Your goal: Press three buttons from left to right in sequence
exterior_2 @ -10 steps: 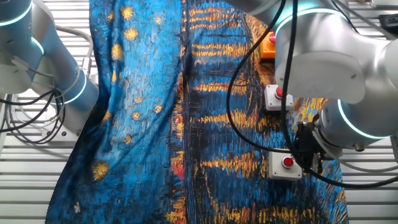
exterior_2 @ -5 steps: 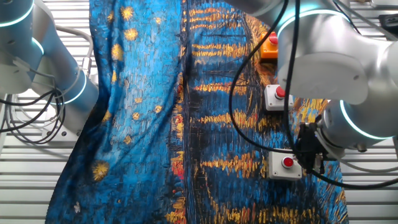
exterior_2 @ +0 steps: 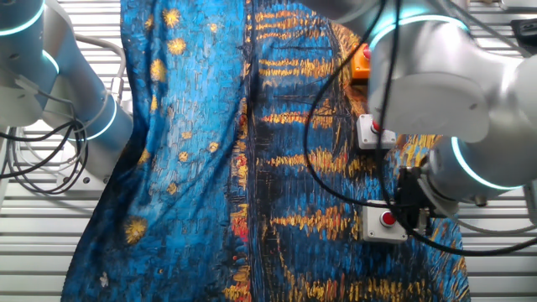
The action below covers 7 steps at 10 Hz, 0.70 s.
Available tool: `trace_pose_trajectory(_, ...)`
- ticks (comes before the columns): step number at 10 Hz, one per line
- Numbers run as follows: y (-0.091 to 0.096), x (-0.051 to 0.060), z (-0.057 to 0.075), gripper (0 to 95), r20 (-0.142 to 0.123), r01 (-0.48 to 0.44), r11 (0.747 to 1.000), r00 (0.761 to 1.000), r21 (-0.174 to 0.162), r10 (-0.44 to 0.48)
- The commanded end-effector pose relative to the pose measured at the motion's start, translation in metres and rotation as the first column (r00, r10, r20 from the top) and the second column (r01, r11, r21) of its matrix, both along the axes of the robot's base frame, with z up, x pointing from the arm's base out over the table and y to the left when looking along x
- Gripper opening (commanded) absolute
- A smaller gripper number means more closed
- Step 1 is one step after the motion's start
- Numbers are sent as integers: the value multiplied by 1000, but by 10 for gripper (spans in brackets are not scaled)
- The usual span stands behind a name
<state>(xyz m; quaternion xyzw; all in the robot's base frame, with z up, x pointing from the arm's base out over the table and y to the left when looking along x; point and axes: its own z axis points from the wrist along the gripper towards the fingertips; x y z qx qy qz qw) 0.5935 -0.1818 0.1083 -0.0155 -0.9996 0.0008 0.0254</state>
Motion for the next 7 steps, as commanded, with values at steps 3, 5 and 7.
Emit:
trace_pose_trajectory(3, -3, 1, 0, 0, -3, -3, 1000, 1000, 0, 3)
trace_pose_trajectory(5, -9, 0, 1, 0, -4, -12, 1000, 1000, 2, 12)
trace_pose_trajectory(7, -9, 0, 1, 0, -3, -11, 1000, 1000, 3, 11)
